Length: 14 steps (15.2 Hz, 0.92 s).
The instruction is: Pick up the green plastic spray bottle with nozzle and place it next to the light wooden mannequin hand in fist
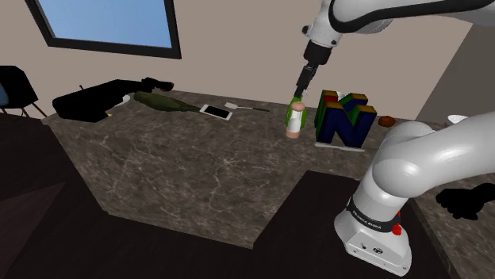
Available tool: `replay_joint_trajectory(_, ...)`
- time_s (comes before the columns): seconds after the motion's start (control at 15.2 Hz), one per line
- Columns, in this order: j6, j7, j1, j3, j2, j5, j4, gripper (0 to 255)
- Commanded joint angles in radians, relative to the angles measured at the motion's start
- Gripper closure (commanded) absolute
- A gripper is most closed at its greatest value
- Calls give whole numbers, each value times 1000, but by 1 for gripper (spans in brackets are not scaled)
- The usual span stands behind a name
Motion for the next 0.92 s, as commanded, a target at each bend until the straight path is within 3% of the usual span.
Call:
replay_joint_trajectory(0.0,56,-76,-11,-68,22,-24,-15,0)
replay_joint_trajectory(0.46,244,-327,-2,-304,144,-57,-25,0)
replay_joint_trajectory(0.66,321,-447,37,-422,223,-41,0,0)
replay_joint_trajectory(0.86,390,-581,107,-556,314,7,42,0)
